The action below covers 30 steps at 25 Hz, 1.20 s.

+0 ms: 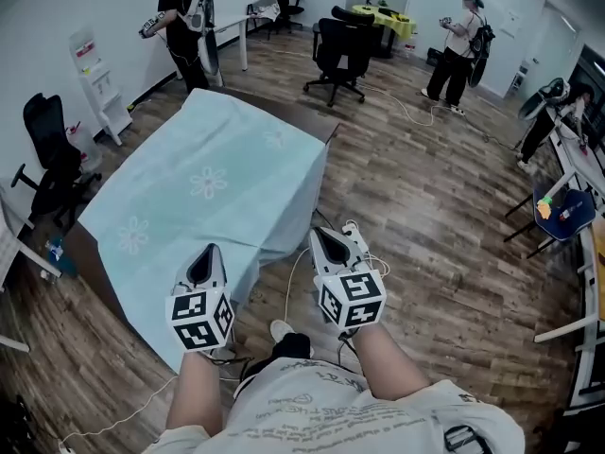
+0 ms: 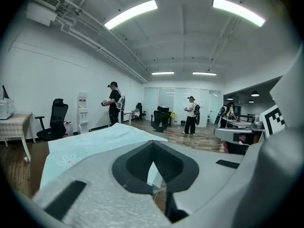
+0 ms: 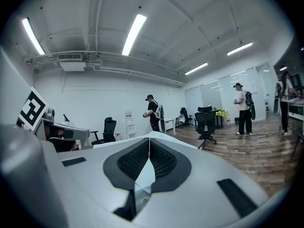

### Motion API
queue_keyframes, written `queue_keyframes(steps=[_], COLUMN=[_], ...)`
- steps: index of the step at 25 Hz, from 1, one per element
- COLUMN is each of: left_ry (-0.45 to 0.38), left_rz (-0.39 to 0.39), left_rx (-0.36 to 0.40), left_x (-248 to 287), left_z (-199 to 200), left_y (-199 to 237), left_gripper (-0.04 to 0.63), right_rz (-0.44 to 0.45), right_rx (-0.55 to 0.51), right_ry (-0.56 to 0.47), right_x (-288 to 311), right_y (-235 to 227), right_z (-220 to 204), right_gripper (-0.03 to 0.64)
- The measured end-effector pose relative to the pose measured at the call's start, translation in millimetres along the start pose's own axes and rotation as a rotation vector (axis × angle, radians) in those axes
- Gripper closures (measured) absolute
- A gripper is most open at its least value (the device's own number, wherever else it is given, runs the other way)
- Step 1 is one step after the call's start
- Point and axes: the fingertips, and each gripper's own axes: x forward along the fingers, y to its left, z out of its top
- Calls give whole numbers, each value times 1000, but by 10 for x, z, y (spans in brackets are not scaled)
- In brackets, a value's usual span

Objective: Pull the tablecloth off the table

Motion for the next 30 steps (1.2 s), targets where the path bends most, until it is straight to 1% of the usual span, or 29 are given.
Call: queue_keyframes(steps=[4,8,15,19,23,26,30], left_ry=[12,23,18,20,24,34,43], left_rz=[-16,-22,14,33,41,60,97], left_rx=[-25,-38,-55,-67,-79,-106,-139], left_x=[502,958,1526,1783,1983,2018,2011], left_z=[89,161,266,276,286,244,143], left_y=[19,81,332,529,693,845,1063], left_gripper=[583,583,583,583,583,583,583], right_rz=[-27,-29,4,22,17,26,46], right_rx=[0,-8,-24,-45,-49,-49,-57], right_ry=[12,26,46,55,82,113,131], right_x=[341,735,1423,1773,2035,2198,2418], right_y=[-324,-535,-739,-785,-862,-837,-751], right_z=[90,144,196,203,192,155,126], right_gripper=[603,603,603,603,603,603,603])
